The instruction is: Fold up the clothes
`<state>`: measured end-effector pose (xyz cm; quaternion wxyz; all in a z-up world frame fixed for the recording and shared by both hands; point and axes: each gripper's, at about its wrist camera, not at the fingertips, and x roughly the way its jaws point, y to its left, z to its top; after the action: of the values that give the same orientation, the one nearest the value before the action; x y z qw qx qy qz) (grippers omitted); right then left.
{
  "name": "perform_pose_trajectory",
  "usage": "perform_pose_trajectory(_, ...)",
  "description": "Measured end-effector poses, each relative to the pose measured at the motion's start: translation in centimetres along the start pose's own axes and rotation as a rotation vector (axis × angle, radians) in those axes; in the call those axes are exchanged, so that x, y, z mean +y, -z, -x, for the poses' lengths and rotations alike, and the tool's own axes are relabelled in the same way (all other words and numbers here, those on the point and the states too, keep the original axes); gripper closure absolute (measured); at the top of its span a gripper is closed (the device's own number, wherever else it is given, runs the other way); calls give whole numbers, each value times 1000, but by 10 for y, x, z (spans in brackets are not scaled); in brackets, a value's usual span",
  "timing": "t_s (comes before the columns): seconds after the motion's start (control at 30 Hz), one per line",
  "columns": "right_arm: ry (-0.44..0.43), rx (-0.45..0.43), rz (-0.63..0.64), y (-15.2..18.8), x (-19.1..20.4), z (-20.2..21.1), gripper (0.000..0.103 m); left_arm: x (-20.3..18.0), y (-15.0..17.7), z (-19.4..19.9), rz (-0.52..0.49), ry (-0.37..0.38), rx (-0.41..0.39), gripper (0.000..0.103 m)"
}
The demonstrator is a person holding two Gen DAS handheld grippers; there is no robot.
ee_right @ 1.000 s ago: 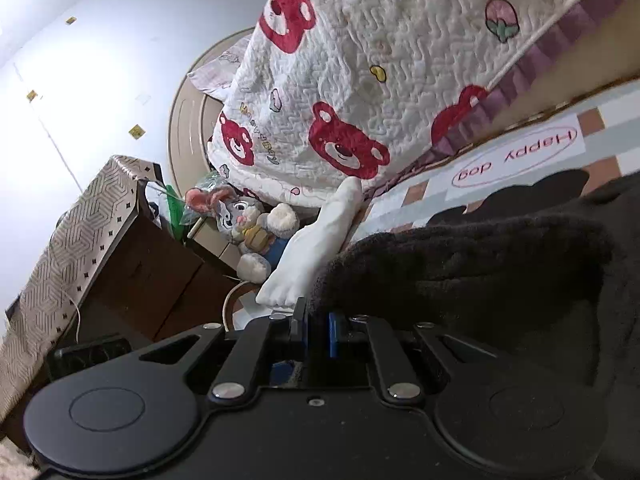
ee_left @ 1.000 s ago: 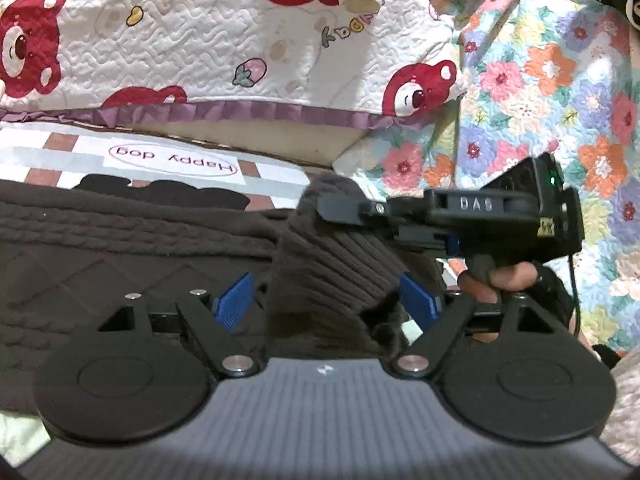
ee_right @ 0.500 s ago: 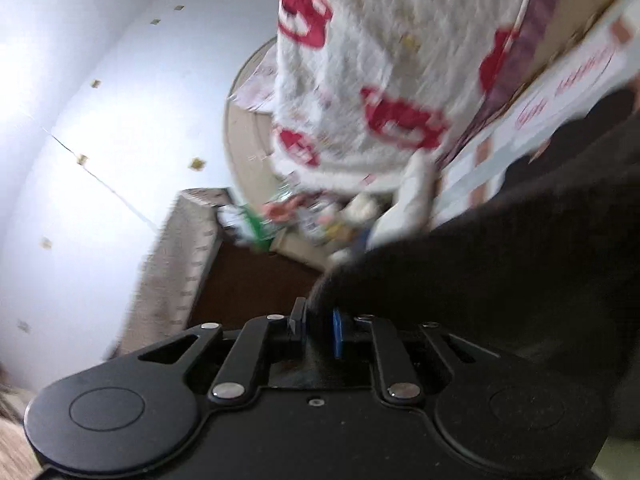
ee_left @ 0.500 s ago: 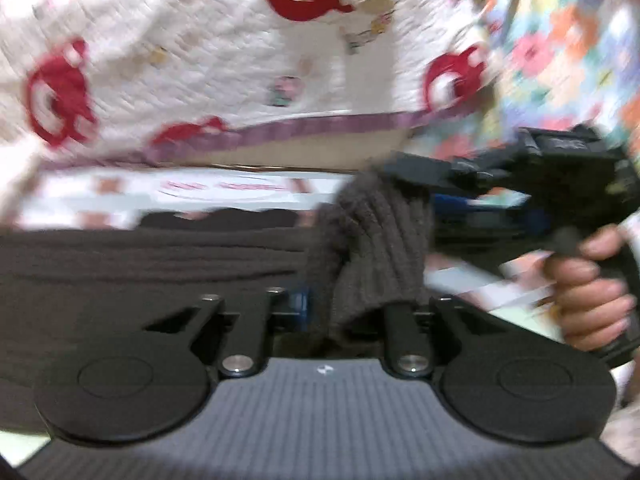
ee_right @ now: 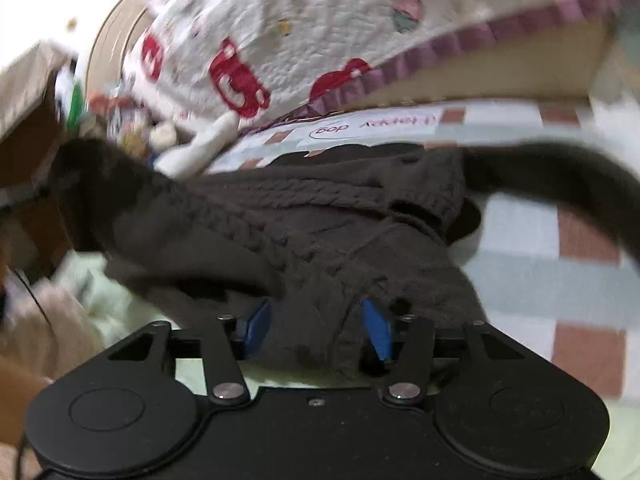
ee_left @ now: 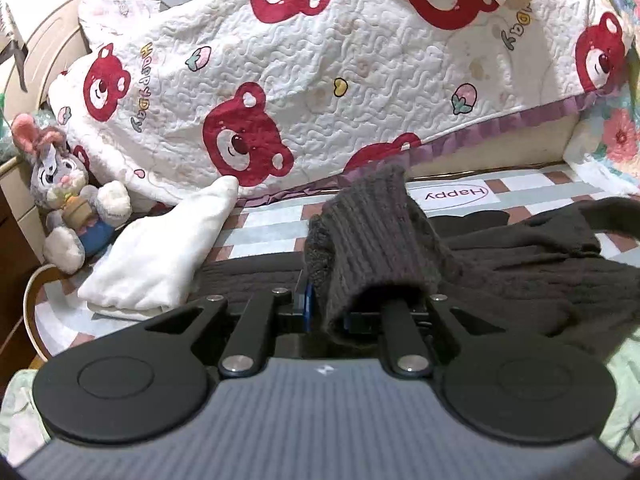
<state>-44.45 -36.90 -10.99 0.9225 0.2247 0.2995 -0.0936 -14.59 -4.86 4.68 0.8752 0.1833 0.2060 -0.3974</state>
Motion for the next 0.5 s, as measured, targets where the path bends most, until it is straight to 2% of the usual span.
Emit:
perform_pose_trajectory(0.1, 73, 36, 136, -6, 11, -14, 40, 4, -3, 9, 11, 26, 5, 90)
perform_pose_trajectory(0.2, 70, 58, 180, -16, 11, -29, 31, 5, -5, 19, 2, 32, -1, 90)
perform_pose_trajectory(0.23, 57, 70, 162, -18, 5, -35, 28, 6, -6, 23, 2, 36, -8, 90)
perform_pose_trajectory(0.33, 49, 86, 85, -24, -15, -52, 27, 11, -10, 35, 13, 48, -28, 90)
perform_pose_trajectory(0.4, -19, 64, 6, -27, -23, -53, 29, 16, -15, 42, 32, 59, -38, 90)
perform_pose_trajectory(0.47, -153, 54, -28, -26, -21, -46, 83, 22, -19, 49, 58, 68, -33, 90)
perform_pose_trajectory(0.5, -221, 50, -43, -26, -20, -43, 83, 27, -21, 52, 76, 70, -16, 90)
